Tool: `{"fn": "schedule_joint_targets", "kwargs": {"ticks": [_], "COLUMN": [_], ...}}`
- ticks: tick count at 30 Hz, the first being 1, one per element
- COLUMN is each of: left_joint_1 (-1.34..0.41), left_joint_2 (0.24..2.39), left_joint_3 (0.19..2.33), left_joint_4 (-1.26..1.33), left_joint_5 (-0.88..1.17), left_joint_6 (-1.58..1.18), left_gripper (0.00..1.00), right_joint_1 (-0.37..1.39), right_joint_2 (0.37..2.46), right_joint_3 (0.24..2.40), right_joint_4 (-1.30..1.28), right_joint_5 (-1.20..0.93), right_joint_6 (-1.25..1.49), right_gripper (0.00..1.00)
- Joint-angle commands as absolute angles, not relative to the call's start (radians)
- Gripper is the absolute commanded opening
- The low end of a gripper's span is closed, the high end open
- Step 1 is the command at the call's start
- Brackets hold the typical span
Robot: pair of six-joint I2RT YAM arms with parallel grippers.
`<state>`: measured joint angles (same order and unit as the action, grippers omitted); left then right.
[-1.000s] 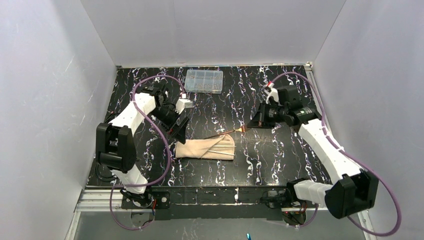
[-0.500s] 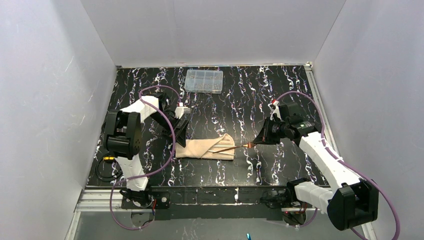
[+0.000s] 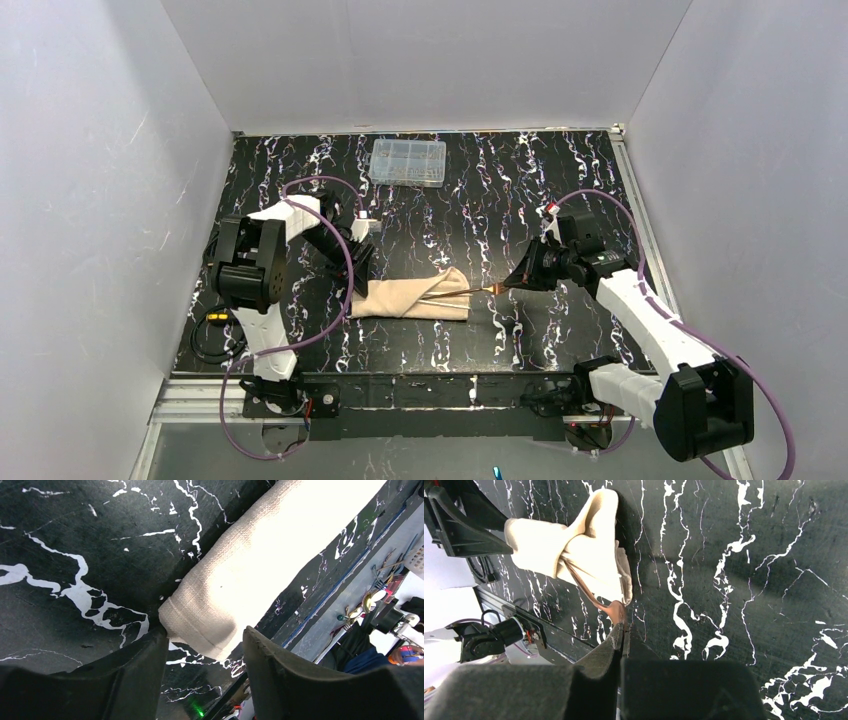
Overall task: Fold the napkin into a case and place the utensils inside
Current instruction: Insert the fork into the folded napkin.
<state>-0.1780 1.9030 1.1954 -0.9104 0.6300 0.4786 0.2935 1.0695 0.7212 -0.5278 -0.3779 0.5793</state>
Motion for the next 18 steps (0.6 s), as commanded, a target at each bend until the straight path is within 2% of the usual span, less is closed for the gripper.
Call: {"fn": "schedule_joint_targets", "kwargs": {"ticks": [1, 18], "left_joint_1": [-0.176, -0.175], "left_joint_2": [1.921, 1.935], "left_joint_3": [1.194, 1.191], "left_joint_4": [-0.914, -0.914], "left_joint_5": [0.628, 0.623], "left_joint_6": [0.483, 0.48], "left_gripper": [0.52, 0.48], "right_joint_1": [0.283, 0.281], "right_joint_2": [1.051, 1.042], "right_joint_3": [0.713, 0.579], "right_joint_4": [-0.47, -0.295], "right_joint_5": [-0.405, -0.454], "right_joint_6": [0.594, 0.713], "right_gripper": [0.01, 0.01]}}
